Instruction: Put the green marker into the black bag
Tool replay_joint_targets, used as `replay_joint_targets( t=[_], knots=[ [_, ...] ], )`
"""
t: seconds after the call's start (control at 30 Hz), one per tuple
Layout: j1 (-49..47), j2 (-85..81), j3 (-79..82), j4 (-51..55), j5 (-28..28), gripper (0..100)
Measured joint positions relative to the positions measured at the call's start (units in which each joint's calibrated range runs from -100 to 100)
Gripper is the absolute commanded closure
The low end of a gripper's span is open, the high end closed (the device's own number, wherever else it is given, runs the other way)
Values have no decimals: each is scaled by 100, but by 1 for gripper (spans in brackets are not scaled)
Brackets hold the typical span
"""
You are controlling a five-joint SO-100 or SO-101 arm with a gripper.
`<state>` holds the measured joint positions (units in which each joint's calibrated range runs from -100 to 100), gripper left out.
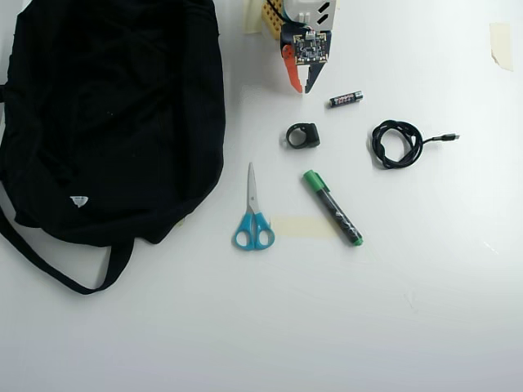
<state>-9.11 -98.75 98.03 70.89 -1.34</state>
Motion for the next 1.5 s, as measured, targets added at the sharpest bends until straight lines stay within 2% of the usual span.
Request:
replay_joint_targets(
  t=[1.5],
  knots=[
    [-59, 0, -16, -9, 0, 98]
  ],
)
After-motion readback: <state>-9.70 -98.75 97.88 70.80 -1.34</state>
